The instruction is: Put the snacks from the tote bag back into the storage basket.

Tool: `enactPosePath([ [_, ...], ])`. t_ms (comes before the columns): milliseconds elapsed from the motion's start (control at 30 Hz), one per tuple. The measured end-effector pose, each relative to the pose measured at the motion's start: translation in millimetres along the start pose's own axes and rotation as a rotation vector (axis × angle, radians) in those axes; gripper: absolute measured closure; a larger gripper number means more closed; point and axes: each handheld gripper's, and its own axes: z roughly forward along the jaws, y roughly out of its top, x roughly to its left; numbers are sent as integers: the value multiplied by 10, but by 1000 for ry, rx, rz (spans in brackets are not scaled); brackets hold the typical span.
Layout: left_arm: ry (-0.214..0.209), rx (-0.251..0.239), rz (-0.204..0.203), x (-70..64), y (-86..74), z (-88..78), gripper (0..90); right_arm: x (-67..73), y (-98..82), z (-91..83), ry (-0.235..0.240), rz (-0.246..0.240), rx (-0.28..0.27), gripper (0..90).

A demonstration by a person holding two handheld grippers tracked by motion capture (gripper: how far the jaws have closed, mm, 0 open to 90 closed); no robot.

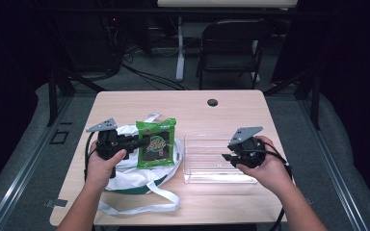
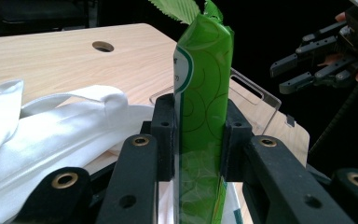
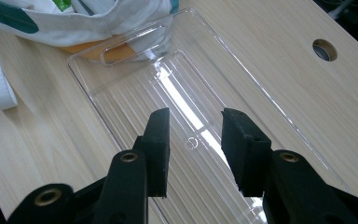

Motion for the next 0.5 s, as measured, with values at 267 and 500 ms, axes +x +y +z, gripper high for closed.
enactPosePath([
  [267, -11, -10, -4, 2, -3, 7, 726, -33, 223, 12, 50, -54, 39, 636],
  [500, -20, -13, -4, -10, -2, 19, 726, -55, 401, 64, 104, -111, 70, 633],
])
